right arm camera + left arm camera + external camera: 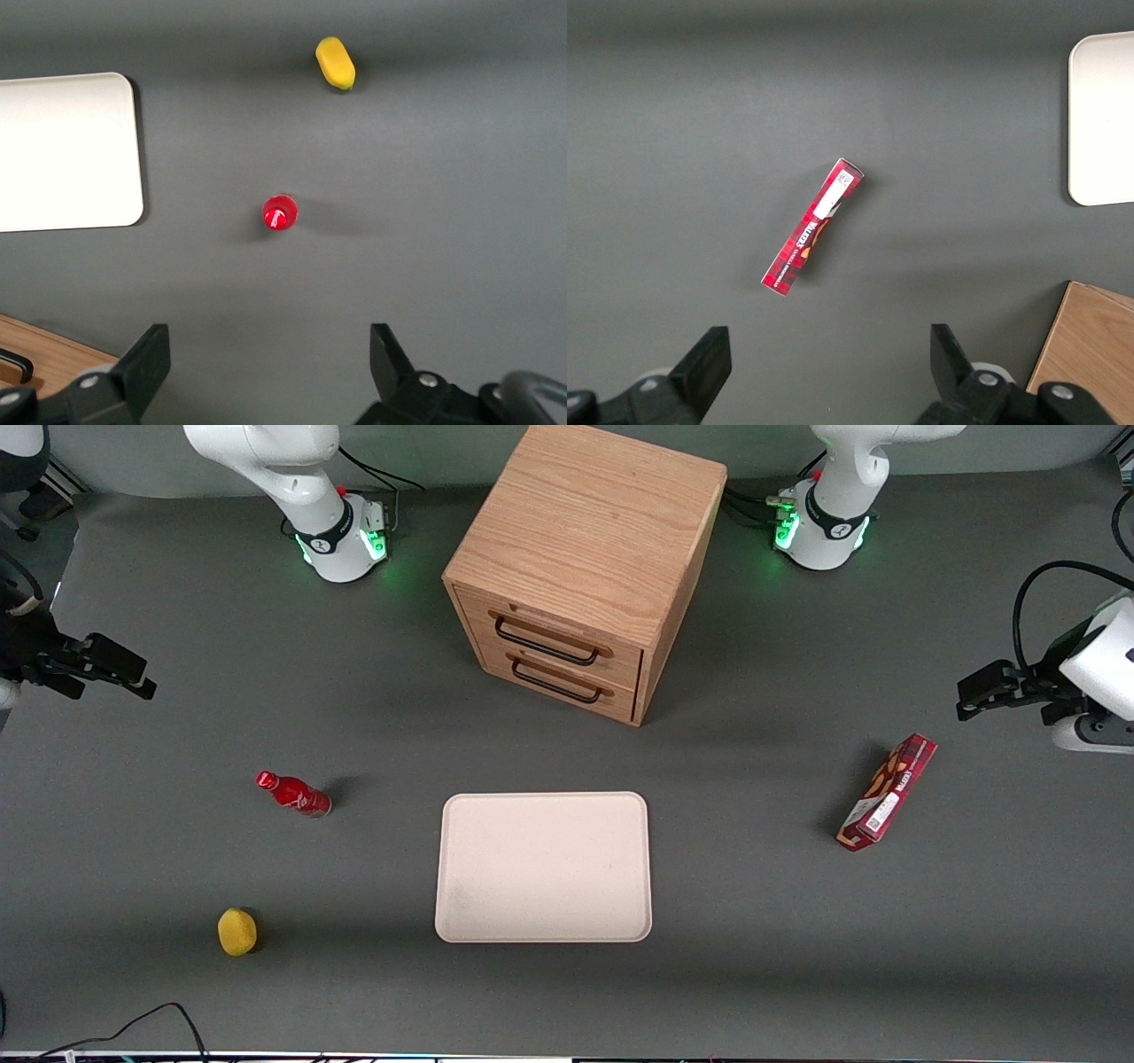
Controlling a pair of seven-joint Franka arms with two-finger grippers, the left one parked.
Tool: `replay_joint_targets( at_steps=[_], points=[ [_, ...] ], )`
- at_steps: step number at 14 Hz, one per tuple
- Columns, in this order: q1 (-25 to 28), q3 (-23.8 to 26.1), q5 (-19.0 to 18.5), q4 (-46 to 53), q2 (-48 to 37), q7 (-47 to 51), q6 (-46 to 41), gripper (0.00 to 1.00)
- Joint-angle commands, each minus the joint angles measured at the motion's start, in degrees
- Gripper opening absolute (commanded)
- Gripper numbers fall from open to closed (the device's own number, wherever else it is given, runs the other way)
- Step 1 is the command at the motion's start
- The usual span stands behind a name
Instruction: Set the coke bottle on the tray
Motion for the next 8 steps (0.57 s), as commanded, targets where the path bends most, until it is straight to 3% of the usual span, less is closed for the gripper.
replay_joint_targets(
  at_steps=[1,8],
  points=[
    [-0.98,0.87,-0.92,0.63,-0.33,1.52,-0.98,1.00],
    [-0.98,0.69,-0.65,-0.07,-0.42,1.26,-2.21,1.00]
  ],
)
